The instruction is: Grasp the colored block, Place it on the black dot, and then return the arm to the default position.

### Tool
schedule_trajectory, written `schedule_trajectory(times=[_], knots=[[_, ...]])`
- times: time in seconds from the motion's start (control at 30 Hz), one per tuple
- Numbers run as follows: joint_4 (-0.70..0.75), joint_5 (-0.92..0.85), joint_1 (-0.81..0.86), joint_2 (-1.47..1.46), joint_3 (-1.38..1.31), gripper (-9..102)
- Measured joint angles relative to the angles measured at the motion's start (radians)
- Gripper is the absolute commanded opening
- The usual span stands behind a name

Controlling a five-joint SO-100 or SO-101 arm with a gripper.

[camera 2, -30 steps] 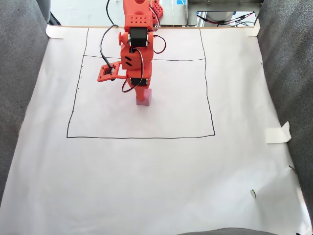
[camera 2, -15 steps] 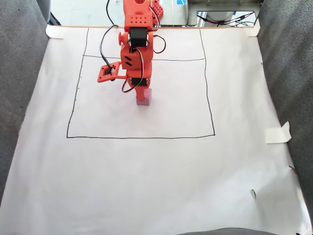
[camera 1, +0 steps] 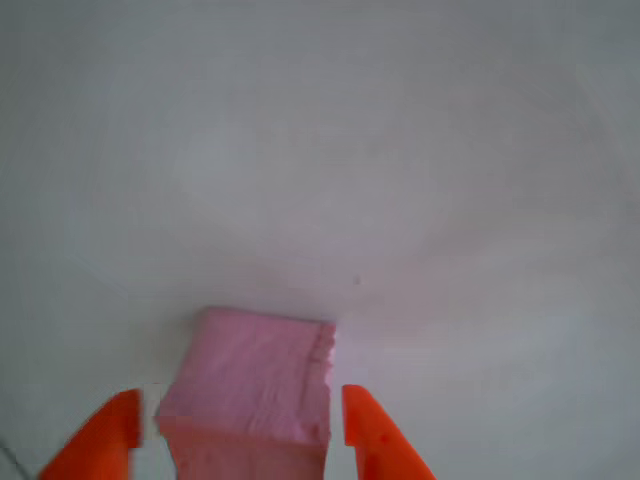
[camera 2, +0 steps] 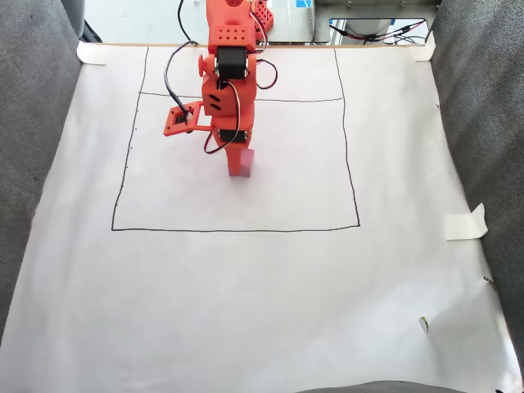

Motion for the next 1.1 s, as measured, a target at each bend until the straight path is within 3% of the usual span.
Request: schedule_trajectory(times=[0.37,0.6,0.7,1.1], knots=[[-0.094,-0.003,0.0,0.273,0.252,33],[-0.149,-0.025,-0.044,0.666,0.572,15],[-0.161,-0.04,-0.051,0.882,0.735,0],[-0.181,-0.118,0.069,1.686,1.319,0]])
